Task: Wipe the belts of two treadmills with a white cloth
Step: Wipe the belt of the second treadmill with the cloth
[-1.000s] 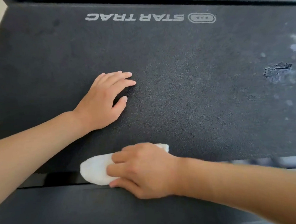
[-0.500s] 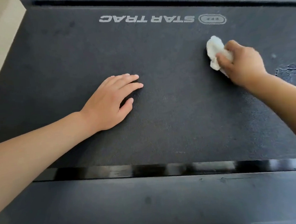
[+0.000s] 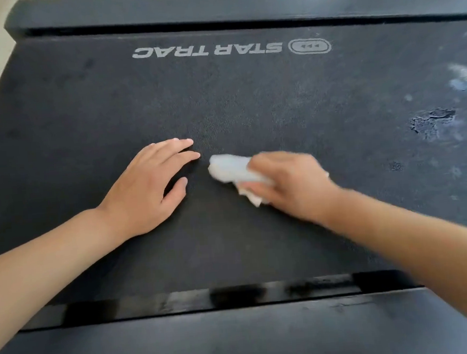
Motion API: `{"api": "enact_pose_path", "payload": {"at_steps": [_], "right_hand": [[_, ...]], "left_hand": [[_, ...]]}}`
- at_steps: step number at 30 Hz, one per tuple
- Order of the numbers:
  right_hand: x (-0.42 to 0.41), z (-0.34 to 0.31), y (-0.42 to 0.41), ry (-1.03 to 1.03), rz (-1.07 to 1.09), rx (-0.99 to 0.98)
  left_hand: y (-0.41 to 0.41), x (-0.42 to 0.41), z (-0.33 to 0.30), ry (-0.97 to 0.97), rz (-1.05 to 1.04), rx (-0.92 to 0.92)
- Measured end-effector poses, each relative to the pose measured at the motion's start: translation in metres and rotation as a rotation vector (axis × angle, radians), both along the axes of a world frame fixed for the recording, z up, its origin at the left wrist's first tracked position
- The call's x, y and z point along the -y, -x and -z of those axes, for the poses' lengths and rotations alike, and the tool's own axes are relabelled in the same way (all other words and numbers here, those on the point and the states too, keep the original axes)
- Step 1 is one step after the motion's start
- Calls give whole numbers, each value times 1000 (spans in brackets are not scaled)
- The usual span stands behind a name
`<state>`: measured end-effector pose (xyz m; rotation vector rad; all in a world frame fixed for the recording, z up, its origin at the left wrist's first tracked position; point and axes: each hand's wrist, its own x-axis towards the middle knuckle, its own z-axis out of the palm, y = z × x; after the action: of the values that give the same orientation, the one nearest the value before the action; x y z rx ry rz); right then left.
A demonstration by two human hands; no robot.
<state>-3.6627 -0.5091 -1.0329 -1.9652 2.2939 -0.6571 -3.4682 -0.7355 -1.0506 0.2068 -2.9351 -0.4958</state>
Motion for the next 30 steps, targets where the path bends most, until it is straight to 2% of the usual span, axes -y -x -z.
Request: {"api": "enact_pose_path", "payload": {"at_steps": [3,4,6,9,13,15,17,21,22,24,26,30], "right_hand": [[10,-8,121,-78,572,-110],[10,-11,148,-109,695,-127],[13,-14,159,-128,793,-135],[24,-7,83,-97,616,-134],[12,-3,-66,-43,-12,2],[3,-2,-79,-85,-224,46],[11,-3,-45,-59,-122,31],[36,-9,116,-110,621,-140],[35,-14,149,-138,758,-160],[34,-14,171,-158,881,-171],[40,-12,135,-167,822,-184],[41,-5,-15,-216,312,-75]], "left_hand": [[1,-2,1,-2,-15,-12],[1,-3,1,-2,-20,-15],[1,-4,1,-2,-23,-22],[1,-3,2,4,-25,-33],[2,0,3,-9,-11,-11],[1,1,2,-18,-17,10],[1,2,2,-19,-2,10],[-5,3,3,-27,-5,9],[-6,4,3,-24,-6,10],[-7,6,2,-12,9,12],[-7,11,0,0,24,13],[0,25,-2,-42,-35,2]]}}
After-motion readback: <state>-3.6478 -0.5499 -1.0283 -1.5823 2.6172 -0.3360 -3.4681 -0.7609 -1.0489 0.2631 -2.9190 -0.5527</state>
